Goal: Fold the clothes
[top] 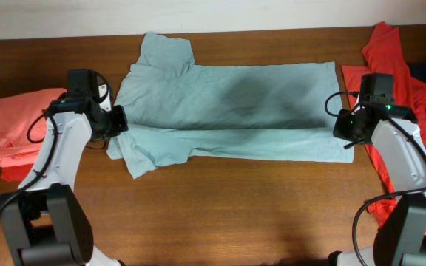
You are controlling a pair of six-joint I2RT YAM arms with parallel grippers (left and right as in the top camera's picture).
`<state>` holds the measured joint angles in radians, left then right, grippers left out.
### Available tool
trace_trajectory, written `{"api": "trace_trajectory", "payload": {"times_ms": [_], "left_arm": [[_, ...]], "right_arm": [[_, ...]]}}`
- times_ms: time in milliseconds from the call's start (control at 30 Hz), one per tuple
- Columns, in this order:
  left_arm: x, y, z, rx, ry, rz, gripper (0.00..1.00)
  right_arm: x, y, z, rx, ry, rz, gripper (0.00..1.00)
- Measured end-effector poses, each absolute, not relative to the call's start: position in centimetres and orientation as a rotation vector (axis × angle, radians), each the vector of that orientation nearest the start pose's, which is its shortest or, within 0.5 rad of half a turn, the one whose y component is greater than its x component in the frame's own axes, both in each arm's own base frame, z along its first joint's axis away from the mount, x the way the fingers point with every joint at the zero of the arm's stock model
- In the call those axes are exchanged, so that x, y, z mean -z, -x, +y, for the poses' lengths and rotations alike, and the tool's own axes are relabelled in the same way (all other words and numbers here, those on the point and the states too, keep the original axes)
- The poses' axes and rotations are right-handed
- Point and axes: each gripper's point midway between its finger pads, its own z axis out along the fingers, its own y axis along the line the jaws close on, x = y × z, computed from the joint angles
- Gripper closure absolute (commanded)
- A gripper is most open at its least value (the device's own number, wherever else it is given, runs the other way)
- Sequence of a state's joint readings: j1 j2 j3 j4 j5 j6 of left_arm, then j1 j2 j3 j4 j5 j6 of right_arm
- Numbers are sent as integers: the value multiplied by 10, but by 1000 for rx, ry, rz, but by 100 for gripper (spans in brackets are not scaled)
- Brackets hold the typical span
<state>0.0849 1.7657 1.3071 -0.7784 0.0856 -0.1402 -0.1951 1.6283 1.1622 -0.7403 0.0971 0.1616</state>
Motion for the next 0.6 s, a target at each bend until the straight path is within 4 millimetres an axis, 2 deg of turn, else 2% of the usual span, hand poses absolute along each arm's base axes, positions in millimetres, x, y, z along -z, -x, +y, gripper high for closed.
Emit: {"api": "trace_trajectory", "payload": {"times_ms": [67, 100, 133, 167, 200, 233, 400, 500, 533, 600], "left_arm": [[-82, -399, 17, 136, 287, 2797, 98], [-79, -400, 15, 140, 282, 2803, 87], [-77, -400, 13, 142, 278, 2808, 64], [-72, -401, 11, 145, 278, 2817, 47], [-69, -401, 11, 144, 272, 2824, 37], [-65, -401, 10, 145, 274, 2831, 33], [-63, -401, 10, 146, 287, 2836, 32], [-60, -390, 9, 145, 293, 2881, 32], [-59, -384, 9, 145, 299, 2907, 42], [-56, -369, 7, 152, 303, 2967, 45]], "right_arm": [[-92, -360, -88, 144, -516, 2718, 92], [-93, -361, -88, 143, -515, 2715, 82], [-93, -361, -88, 144, -512, 2715, 60], [-93, -362, -89, 146, -510, 2712, 47], [-93, -362, -89, 144, -521, 2706, 39], [-94, -363, -90, 150, -516, 2706, 39], [-94, -363, -90, 154, -517, 2704, 39], [-93, -360, -90, 154, -517, 2716, 38], [-91, -358, -89, 154, -519, 2727, 38], [-90, -355, -88, 155, -521, 2740, 38]]}}
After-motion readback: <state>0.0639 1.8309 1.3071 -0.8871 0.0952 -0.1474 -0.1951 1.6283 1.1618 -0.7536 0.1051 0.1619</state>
